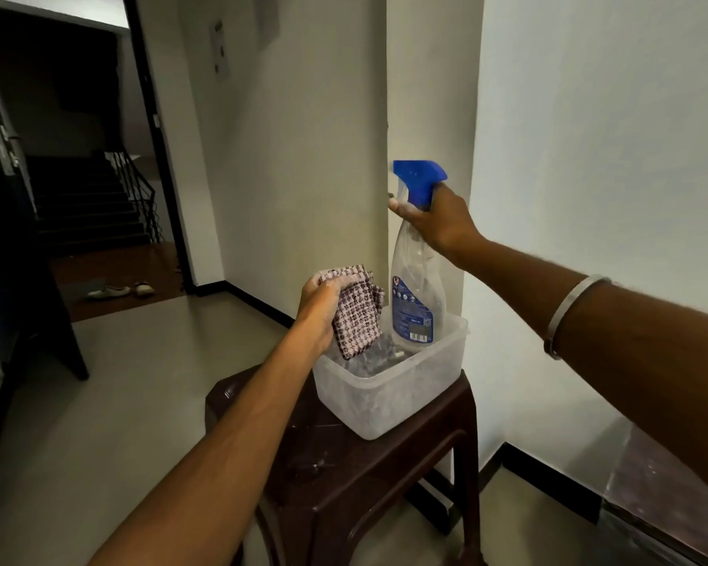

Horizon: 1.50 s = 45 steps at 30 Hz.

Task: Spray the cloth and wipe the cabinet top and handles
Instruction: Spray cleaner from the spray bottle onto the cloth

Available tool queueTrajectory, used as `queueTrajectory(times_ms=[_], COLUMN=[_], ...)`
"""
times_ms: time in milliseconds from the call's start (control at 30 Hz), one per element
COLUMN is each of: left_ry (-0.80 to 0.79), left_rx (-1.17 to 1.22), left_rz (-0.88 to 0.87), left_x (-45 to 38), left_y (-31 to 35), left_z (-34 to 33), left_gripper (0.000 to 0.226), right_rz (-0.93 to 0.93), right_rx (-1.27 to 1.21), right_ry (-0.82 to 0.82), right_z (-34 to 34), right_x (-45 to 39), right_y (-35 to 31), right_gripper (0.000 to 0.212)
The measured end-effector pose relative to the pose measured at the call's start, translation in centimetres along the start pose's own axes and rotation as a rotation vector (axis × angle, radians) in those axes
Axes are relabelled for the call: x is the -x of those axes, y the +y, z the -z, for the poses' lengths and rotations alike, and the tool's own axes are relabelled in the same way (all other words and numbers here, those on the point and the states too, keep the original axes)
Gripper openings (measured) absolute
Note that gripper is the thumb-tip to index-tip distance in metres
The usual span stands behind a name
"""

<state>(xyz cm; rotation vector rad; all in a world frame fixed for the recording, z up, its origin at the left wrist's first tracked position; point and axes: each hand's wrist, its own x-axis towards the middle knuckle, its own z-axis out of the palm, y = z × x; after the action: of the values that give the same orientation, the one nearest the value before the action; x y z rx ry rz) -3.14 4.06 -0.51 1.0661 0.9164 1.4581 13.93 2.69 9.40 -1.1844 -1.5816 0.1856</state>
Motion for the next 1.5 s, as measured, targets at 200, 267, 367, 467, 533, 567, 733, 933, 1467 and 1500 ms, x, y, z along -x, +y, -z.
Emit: queueTrajectory(times_ms=[200,267,367,467,533,567,733,933,1467,1500], left_ry=[-0.025,-0.029,-0.041,-0.041,-0.045,-0.044,-0.034,-0.027,-0.188,-0.225], left_rx=[-0.039,-0.053,-0.052,-0.044,-0.036,-0.032,-0.046,-0.025,0.114,0.127], left_rz=[-0.006,0.001,0.003,0.000,0.000,0.000,-0.005,-0.030,-0.158,-0.154], left_x=[-0.5,-0.6,-0.7,-0.8,-0.7,-0.7,-0.7,-0.2,5.6,6.2], left_y=[-0.9,-1.3,-1.8,-1.8,-1.8,-1.8,-1.8,-1.2,3.9,4.0], left_z=[0.6,0.6,0.7,0.7,0.7,0.7,0.8,0.6,-1.8,-2.2], left_gripper=[0.026,0.030,0.029,0.027,0.027,0.028,0.021,0.028,0.018,0.018], right_rz=[-0.096,-0.115,-0.118,-0.145,-0.180,-0.201,-0.304,-0.268,-0.039,-0.052], right_rx=[0.021,0.041,0.054,0.102,0.140,0.157,0.177,0.141,0.070,-0.003], right_ry=[0.001,-0.017,-0.035,-0.110,-0.153,-0.162,-0.181,-0.135,-0.151,-0.193], right_z=[-1.9,-2.0,-2.1,-2.1,-2.3,-2.3,-2.2,-2.1,1.4,1.9], right_x=[1.1,1.3,1.7,2.4,2.9,3.2,4.5,5.5,12.2,12.6], right_y=[4.8,5.7,6.5,7.0,7.5,7.7,8.8,8.7,2.6,2.0], right_gripper=[0.033,0.034,0.043,0.055,0.060,0.062,0.076,0.089,0.046,0.047])
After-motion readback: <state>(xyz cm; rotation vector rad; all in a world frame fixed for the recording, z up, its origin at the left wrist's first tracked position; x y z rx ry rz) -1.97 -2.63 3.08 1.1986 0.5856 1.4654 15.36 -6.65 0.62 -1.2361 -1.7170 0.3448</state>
